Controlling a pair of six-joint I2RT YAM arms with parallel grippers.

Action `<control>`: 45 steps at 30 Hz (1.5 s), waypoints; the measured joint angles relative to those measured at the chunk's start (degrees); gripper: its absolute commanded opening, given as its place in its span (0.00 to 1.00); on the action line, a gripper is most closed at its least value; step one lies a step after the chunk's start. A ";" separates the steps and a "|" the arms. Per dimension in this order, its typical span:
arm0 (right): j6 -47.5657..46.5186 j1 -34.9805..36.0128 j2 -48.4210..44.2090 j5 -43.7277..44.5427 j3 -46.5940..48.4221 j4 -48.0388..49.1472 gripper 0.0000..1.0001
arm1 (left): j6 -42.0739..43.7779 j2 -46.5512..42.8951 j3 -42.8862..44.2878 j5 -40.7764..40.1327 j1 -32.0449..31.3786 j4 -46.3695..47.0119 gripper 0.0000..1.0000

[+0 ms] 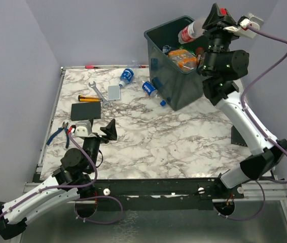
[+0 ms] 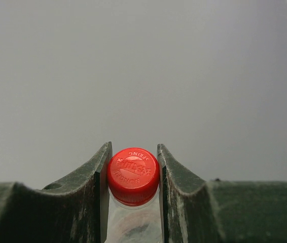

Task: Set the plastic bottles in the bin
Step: Place the plastic bottle in the trash bin.

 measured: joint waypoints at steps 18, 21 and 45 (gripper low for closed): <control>15.61 -10.51 25.90 -16.59 12.98 -4.50 0.00 | -0.46 -0.42 -0.09 -0.42 0.00 0.07 0.99; 16.96 -10.40 28.44 -22.05 13.03 -7.61 0.00 | -0.44 -0.24 -0.09 -0.39 0.00 0.04 0.99; 15.08 -9.92 29.53 -25.20 16.70 -25.75 0.00 | -0.24 4.35 -0.09 1.16 0.00 0.11 0.99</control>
